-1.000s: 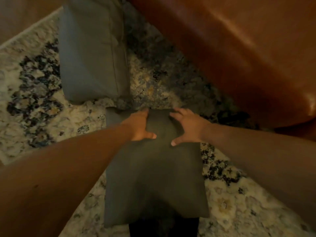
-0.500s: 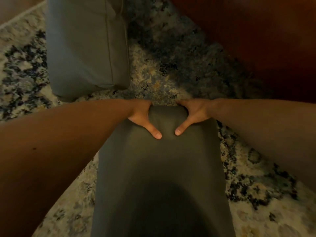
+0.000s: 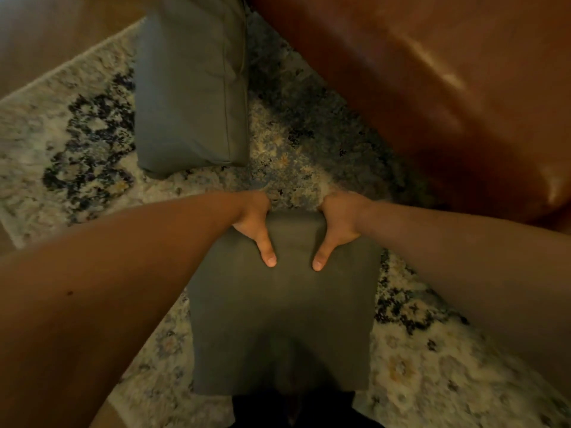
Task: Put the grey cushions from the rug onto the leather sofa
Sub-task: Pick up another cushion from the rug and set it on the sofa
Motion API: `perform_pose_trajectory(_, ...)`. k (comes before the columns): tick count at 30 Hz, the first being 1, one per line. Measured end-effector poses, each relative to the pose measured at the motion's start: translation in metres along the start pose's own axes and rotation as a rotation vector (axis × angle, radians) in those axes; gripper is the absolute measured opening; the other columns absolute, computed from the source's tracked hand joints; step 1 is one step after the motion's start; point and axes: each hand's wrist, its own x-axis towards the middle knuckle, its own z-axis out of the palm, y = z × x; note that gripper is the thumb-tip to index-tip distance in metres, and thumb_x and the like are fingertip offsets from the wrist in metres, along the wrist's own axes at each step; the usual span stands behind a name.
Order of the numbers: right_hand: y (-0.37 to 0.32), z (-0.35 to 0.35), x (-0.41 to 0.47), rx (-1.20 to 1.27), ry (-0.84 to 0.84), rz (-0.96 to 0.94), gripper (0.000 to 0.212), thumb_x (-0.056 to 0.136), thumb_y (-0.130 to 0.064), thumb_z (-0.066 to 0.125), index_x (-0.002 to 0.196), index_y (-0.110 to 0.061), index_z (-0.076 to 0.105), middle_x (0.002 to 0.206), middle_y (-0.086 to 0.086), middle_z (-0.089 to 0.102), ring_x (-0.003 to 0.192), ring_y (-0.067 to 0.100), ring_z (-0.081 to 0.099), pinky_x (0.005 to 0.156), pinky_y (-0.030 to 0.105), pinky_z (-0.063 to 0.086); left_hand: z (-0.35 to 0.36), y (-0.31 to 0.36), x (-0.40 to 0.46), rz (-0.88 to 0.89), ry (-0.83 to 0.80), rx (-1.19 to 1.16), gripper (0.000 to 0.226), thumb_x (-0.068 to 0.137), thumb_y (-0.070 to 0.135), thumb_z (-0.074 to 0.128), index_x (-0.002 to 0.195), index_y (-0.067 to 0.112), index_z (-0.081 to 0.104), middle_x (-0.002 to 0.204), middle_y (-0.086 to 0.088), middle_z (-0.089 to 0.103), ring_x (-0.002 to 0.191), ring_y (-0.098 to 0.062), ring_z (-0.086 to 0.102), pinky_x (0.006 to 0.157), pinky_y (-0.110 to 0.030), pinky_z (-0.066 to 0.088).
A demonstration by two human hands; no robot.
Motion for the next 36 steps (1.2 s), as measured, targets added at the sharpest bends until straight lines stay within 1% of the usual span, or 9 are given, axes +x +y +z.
perform_pose_trajectory(3, -0.011, 0.006, -0.041, -0.010, 0.076, -0.042, 0.121, 0.026, -0.089, 0.071, 0.123, -0.018, 0.056, 0.105, 0.001, 0.050, 0.096, 0.021, 0.049, 0.084, 0.036, 0.049, 0.011, 0.008, -0.039, 0.035, 0.080, 0.060, 0.097, 0.037, 0.069, 0.086, 0.116, 0.018, 0.064, 0.107, 0.000, 0.065, 0.093, -0.019, 0.062, 0.084, -0.034, 0.053)
perform_pose_trajectory(6, -0.019, 0.007, -0.078, 0.000, 0.143, -0.049, 0.120, 0.036, -0.083, 0.076, 0.134, -0.019, 0.046, 0.119, 0.004, 0.051, 0.104, 0.025, 0.053, 0.083, 0.037, 0.049, 0.018, 0.016, -0.072, 0.047, 0.152, 0.059, 0.105, 0.042, 0.063, 0.088, 0.129, 0.019, 0.050, 0.122, -0.003, 0.057, 0.105, -0.024, 0.057, 0.081, -0.033, 0.048)
perform_pose_trajectory(10, -0.023, -0.012, -0.119, -0.018, 0.222, -0.075, 0.097, 0.039, -0.081, 0.076, 0.113, -0.029, 0.042, 0.101, -0.002, 0.063, 0.081, 0.021, 0.057, 0.065, 0.034, 0.043, 0.009, 0.028, -0.116, 0.054, 0.275, 0.137, 0.112, 0.040, 0.065, 0.086, 0.131, 0.021, 0.038, 0.120, -0.003, 0.058, 0.102, -0.026, 0.058, 0.072, -0.035, 0.045)
perform_pose_trajectory(12, -0.025, -0.030, -0.145, -0.045, 0.283, -0.076, 0.094, 0.038, -0.082, 0.075, 0.102, -0.031, 0.029, 0.095, -0.001, 0.062, 0.072, 0.019, 0.051, 0.066, 0.035, 0.041, -0.004, 0.035, -0.142, 0.054, 0.332, 0.154, 0.111, 0.038, 0.066, 0.085, 0.127, 0.021, 0.037, 0.116, -0.002, 0.059, 0.100, -0.026, 0.059, 0.073, -0.036, 0.049)
perform_pose_trajectory(13, -0.026, -0.042, -0.159, -0.069, 0.322, -0.071, 0.096, 0.037, -0.083, 0.074, 0.102, -0.030, 0.027, 0.098, -0.001, 0.061, 0.076, 0.020, 0.053, 0.070, 0.036, 0.041, -0.013, 0.039, -0.158, 0.058, 0.363, 0.155, 0.108, 0.038, 0.066, 0.085, 0.124, 0.022, 0.038, 0.114, -0.002, 0.059, 0.099, -0.025, 0.059, 0.074, -0.037, 0.050)
perform_pose_trajectory(17, -0.030, -0.097, -0.221, -0.187, 0.488, -0.080, 0.120, 0.041, -0.088, 0.067, 0.134, -0.020, 0.033, 0.125, 0.001, 0.054, 0.110, 0.025, 0.053, 0.094, 0.041, 0.038, -0.060, 0.063, -0.227, 0.101, 0.519, 0.251, 0.098, 0.041, 0.069, 0.083, 0.118, 0.021, 0.048, 0.109, -0.001, 0.057, 0.097, -0.022, 0.054, 0.082, -0.039, 0.050)
perform_pose_trajectory(25, -0.023, -0.235, -0.370, -0.211, 0.681, -0.003, 0.106, 0.047, -0.088, 0.065, 0.127, -0.022, 0.040, 0.121, -0.001, 0.052, 0.108, 0.024, 0.051, 0.092, 0.040, 0.037, -0.194, 0.136, -0.377, 0.131, 0.690, 0.428, 0.084, 0.040, 0.077, 0.078, 0.103, 0.027, 0.055, 0.092, 0.005, 0.046, 0.086, -0.018, 0.045, 0.072, -0.035, 0.047)
perform_pose_trajectory(30, -0.008, -0.316, -0.465, -0.225, 0.809, 0.072, 0.108, 0.040, -0.090, 0.065, 0.122, -0.024, 0.042, 0.119, -0.002, 0.054, 0.107, 0.023, 0.052, 0.093, 0.041, 0.039, -0.276, 0.192, -0.467, 0.160, 0.747, 0.468, 0.085, 0.039, 0.074, 0.080, 0.104, 0.028, 0.054, 0.096, 0.005, 0.045, 0.089, -0.016, 0.044, 0.073, -0.034, 0.046)
perform_pose_trajectory(36, 0.032, -0.370, -0.562, -0.225, 0.922, 0.145, 0.103, 0.039, -0.091, 0.064, 0.117, -0.026, 0.047, 0.109, -0.005, 0.057, 0.097, 0.019, 0.054, 0.078, 0.034, 0.043, -0.343, 0.274, -0.529, 0.250, 0.742, 0.417, 0.080, 0.041, 0.062, 0.086, 0.107, 0.033, 0.051, 0.100, 0.009, 0.056, 0.088, -0.014, 0.055, 0.075, -0.034, 0.050)
